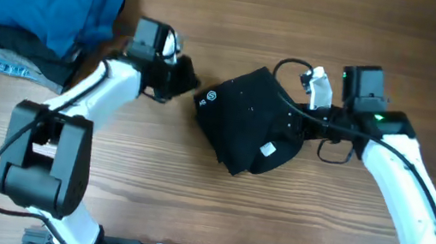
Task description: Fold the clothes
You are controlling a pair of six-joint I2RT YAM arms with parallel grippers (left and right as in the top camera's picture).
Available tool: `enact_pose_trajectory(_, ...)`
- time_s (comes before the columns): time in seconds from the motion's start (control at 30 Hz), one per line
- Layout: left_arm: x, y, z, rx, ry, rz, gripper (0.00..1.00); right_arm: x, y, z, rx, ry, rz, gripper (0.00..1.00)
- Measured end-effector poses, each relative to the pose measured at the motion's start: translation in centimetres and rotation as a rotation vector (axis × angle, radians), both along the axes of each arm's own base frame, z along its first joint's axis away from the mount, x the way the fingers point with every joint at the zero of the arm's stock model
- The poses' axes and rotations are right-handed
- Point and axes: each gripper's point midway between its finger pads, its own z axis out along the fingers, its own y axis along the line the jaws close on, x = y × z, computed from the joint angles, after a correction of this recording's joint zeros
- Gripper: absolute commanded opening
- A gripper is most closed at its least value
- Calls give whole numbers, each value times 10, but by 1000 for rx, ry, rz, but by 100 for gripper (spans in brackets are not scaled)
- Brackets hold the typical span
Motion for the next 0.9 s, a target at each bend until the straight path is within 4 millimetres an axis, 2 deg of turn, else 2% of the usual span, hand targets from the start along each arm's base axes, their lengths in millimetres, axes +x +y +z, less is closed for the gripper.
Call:
enact_pose_trajectory(0.03,-2,-5,13,-30,3,-55,56,0,5,-13,-9,36,9,18)
enact_pose_trajectory(0.1,-19,-13,14,-44,53,-117,78,5,10,-28,-22,63,7,16)
enact_pose_trajectory(0.17,-50,-18,7,-40,171,-160,91,5,4,-64,-91,170,-54,16)
enact_pose_trajectory(0.2,-59,-21,6,-37,203,-175,96,5,-3,-80,-135,226,-110,16)
enact_pose_trajectory(0.23,-70,-25,4,-32,230,-199,99,6,-10,-95,-175,272,-161,16)
enact_pose_trajectory(0.3,-78,-31,0,-24,246,-218,100,7,-16,-107,-208,308,-212,16)
enact_pose_trajectory(0.47,-84,-42,-38,-79,239,-105,100,8,-19,-109,-221,321,-255,17)
enact_pose_trajectory(0.63,-82,-79,-34,-178,188,-81,100,8,-20,-110,-226,326,-265,17)
enact_pose_trajectory(0.67,-82,-88,-35,-192,187,-86,96,8,-20,-110,-226,327,-266,17)
enact_pose_trajectory(0.7,-81,-95,-35,-206,184,-87,87,8,-21,-110,-226,326,-267,17)
enact_pose_trajectory(0.77,-69,-111,-39,-259,156,-93,56,8,-21,-110,-226,326,-267,17)
enact_pose_trajectory(0.8,-64,-117,-43,-283,145,-97,37,8,-21,-110,-227,327,-268,17)
enact_pose_trajectory(0.87,-63,-118,-55,-284,154,-96,7,8,-21,-110,-228,326,-269,17)
enact_pose_trajectory(0.9,-63,-117,-59,-274,153,-100,4,8,-21,-110,-229,327,-268,17)
